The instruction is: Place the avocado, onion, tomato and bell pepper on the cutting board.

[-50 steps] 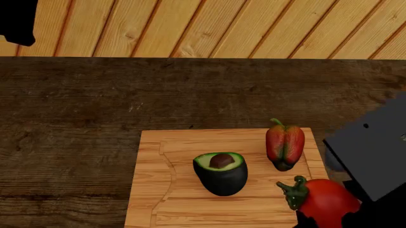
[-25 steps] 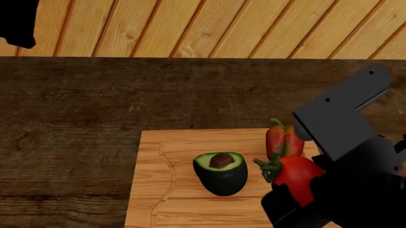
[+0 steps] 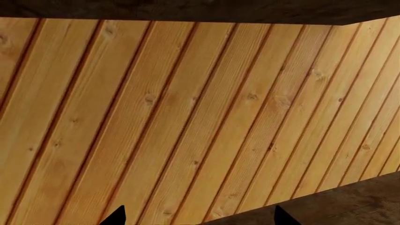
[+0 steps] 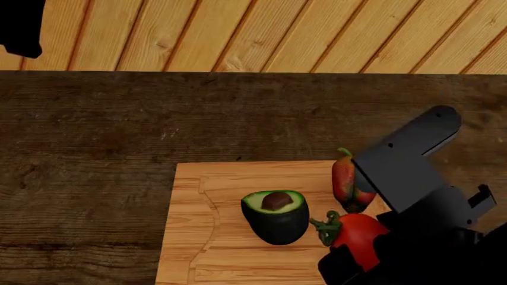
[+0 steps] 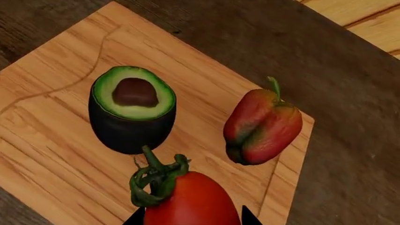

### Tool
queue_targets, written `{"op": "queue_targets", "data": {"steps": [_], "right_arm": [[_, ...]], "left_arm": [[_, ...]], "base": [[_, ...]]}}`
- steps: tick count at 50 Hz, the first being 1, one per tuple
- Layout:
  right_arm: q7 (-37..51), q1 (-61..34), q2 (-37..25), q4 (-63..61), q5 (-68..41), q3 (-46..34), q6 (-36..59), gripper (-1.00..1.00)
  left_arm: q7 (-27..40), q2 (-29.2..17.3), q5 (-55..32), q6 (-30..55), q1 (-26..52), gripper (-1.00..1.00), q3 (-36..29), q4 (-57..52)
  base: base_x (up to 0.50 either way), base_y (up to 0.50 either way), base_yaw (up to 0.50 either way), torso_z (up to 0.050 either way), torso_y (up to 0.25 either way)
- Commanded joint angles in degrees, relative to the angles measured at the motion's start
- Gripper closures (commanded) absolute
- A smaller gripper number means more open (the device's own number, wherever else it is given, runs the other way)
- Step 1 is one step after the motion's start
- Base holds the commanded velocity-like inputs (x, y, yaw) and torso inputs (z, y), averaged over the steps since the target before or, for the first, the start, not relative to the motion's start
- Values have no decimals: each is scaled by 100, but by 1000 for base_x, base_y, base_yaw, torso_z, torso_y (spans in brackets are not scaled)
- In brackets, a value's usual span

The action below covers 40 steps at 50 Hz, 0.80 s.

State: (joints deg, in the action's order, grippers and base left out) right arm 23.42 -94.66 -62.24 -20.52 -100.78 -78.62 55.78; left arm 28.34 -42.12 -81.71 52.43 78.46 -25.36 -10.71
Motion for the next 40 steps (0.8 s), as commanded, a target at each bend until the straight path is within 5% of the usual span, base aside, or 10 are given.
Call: {"op": "queue_targets", "data": {"steps": [1,18,19,40], "right_arm": [[-154,186,6,-8,159,-41,-47,100],[-256,298,70,154,282,-61,-129,100],[-255,299,73,151,292,-61,-131,-100],[120,-345,100,37,-55,179,272,-100]], "left_arm": [[9,-34,-19,-20,-40,-100,11,-22],[22,-74,-16,-45,-92,-100,7,-48],[22,-80,-17,-47,-95,-100,11,-45],[21,-57,-7,-53,-54,-100,-19,-57]], "base": [[0,0,0,0,0],[0,0,0,0,0],[0,0,0,0,0],[0,0,0,0,0]]}}
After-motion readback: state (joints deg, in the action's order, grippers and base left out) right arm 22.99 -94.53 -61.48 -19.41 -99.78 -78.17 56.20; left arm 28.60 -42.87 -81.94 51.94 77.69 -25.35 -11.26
